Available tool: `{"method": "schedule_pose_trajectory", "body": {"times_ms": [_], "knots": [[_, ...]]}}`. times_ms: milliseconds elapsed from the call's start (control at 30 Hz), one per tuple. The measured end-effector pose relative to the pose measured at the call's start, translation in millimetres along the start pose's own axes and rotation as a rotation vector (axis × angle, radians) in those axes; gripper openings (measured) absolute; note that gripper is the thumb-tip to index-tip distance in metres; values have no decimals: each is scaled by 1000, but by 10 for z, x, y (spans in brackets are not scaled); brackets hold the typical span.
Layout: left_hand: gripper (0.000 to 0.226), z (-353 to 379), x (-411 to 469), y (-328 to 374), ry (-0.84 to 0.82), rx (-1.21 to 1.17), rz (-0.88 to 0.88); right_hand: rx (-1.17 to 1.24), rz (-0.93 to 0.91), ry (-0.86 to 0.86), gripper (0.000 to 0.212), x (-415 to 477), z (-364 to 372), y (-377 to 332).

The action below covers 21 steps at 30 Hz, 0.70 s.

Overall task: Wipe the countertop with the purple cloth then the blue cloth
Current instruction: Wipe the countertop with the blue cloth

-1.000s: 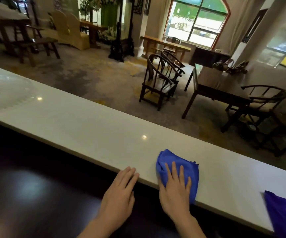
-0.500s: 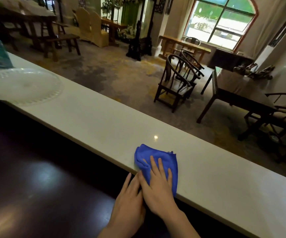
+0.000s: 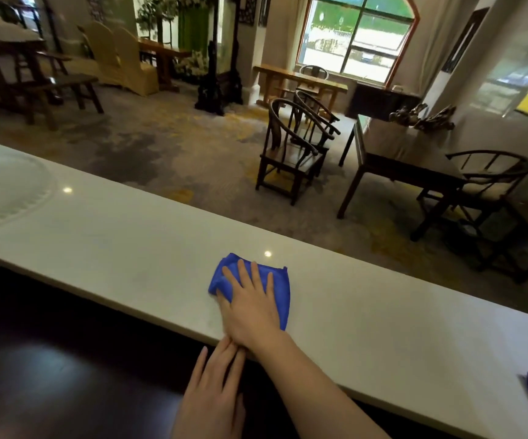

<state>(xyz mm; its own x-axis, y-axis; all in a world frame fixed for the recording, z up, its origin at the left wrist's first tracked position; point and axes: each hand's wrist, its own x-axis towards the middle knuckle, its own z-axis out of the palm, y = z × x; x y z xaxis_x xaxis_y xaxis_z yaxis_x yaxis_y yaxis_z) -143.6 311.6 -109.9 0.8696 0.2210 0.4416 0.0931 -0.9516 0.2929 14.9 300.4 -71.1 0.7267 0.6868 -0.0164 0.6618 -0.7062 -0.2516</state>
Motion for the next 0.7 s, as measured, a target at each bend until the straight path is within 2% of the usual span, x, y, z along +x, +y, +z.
{"method": "schedule_pose_trajectory", "body": {"times_ms": [400, 633, 700], "knots": [[62, -3, 84, -34, -34, 7, 9, -35, 105, 22, 53, 480, -136, 339], [59, -93, 134, 101, -91, -90, -8, -56, 241, 49, 54, 271, -309, 1026], [61, -141, 148, 177, -117, -183, -39, -68, 289, 56, 54, 170, -369, 1286]]}}
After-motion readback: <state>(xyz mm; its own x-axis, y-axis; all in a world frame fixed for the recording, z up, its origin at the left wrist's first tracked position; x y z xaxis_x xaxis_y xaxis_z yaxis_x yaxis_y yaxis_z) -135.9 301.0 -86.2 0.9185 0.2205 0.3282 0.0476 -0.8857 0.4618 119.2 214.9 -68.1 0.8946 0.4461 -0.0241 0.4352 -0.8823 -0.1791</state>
